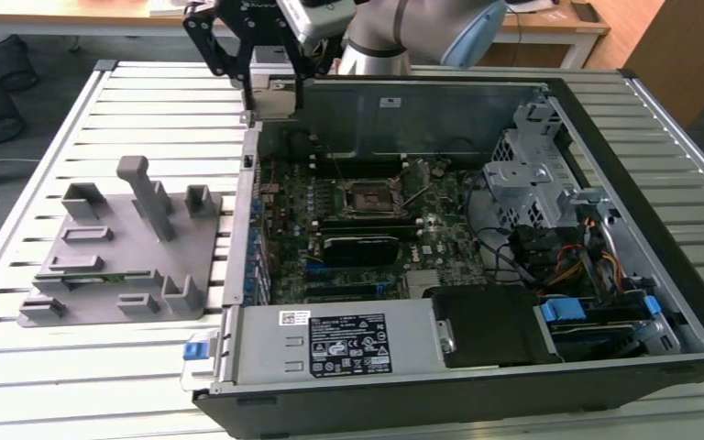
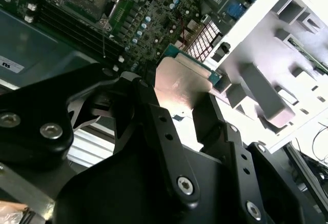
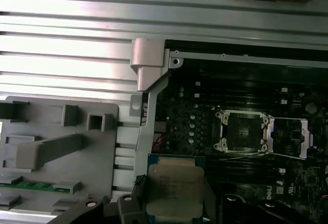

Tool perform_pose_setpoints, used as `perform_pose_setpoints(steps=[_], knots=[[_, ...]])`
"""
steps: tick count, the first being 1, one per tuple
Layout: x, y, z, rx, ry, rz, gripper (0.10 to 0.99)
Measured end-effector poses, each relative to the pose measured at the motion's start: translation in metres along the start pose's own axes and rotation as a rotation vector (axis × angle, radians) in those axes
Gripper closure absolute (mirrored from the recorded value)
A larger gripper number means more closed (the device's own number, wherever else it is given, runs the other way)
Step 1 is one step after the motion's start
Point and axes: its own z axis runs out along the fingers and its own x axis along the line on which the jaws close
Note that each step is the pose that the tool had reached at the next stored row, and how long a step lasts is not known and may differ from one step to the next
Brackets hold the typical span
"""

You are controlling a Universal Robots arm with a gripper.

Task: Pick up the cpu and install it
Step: 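Pick up the cpu and move it towards the insertion slot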

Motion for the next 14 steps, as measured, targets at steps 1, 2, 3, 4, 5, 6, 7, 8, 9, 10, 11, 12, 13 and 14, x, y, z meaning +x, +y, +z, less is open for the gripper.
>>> perform_pose_setpoints(steps=[1,2,3,4,5,6,7,8,9,10,11,12,13,14], knots=[[-0.0025,-0.0002,0.0002,0.000,0.0000,0.000,0.553],[-0.0047,-0.0003,0.0004,0.000,0.0000,0.000,0.553],[-0.0070,-0.0005,0.0006,0.000,0.0000,0.000,0.553],[-0.0084,-0.0006,0.0010,0.000,-0.0001,0.000,0.553],[-0.0098,-0.0007,0.0012,0.000,-0.0001,0.000,0.553],[-0.0110,-0.0008,0.0014,-0.001,-0.0001,0.000,0.553],[-0.0123,-0.0009,0.0016,-0.001,-0.0001,0.000,0.553],[-0.0136,-0.0010,0.0017,-0.001,-0.0001,0.000,0.553],[-0.0147,-0.0010,0.0019,-0.002,-0.0002,0.000,0.553],[-0.0155,-0.0011,0.0021,-0.002,-0.0002,0.000,0.553],[-0.0160,-0.0012,0.0022,-0.002,-0.0002,0.000,0.553],[-0.0164,-0.0012,0.0023,-0.002,-0.0003,0.000,0.553],[-0.0173,-0.0012,0.0023,-0.002,0.0000,0.000,0.553],[-0.0180,-0.0013,0.0024,-0.002,-0.0001,0.000,0.553]])
